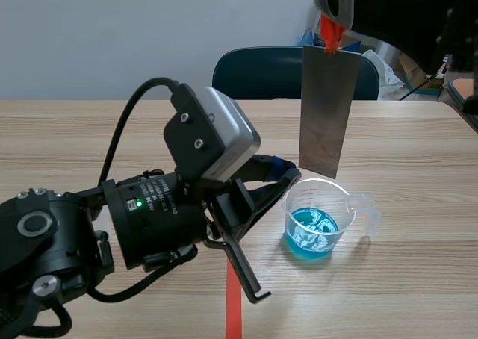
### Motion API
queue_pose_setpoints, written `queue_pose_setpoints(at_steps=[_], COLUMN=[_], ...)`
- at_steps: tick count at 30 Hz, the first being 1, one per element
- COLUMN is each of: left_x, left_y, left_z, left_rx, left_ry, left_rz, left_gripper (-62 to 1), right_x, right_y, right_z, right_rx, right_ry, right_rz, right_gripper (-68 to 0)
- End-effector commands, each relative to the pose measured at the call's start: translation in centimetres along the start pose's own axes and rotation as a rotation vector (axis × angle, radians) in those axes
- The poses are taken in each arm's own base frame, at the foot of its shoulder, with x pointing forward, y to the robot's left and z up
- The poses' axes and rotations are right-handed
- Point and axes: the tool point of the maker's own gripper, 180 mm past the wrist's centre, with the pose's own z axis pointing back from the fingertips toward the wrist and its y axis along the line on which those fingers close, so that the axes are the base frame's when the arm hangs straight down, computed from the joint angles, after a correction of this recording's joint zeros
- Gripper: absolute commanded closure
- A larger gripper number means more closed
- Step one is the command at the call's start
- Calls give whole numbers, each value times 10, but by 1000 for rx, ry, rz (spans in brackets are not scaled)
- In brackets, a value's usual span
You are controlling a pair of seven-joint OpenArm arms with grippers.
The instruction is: Do the redox reaction experiment
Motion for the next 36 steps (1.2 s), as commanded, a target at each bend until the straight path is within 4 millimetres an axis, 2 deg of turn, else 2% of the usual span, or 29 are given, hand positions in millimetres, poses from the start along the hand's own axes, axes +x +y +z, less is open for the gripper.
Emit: queue_pose_setpoints(at_steps=[1,12,36], left_x=[13,13,10], left_y=[-1,-3,0], left_z=[-4,-11,-7], left_rx=[5,41,42], left_ry=[-44,-28,-24], left_rz=[6,24,9], left_gripper=[-27,-27,-27], right_x=[13,13,13], right_y=[-3,-3,-3], right_z=[0,0,0], right_rx=[-1,-1,-1], right_ry=[-43,-43,-43], right_rz=[15,15,15], right_gripper=[-6,-6,-6])
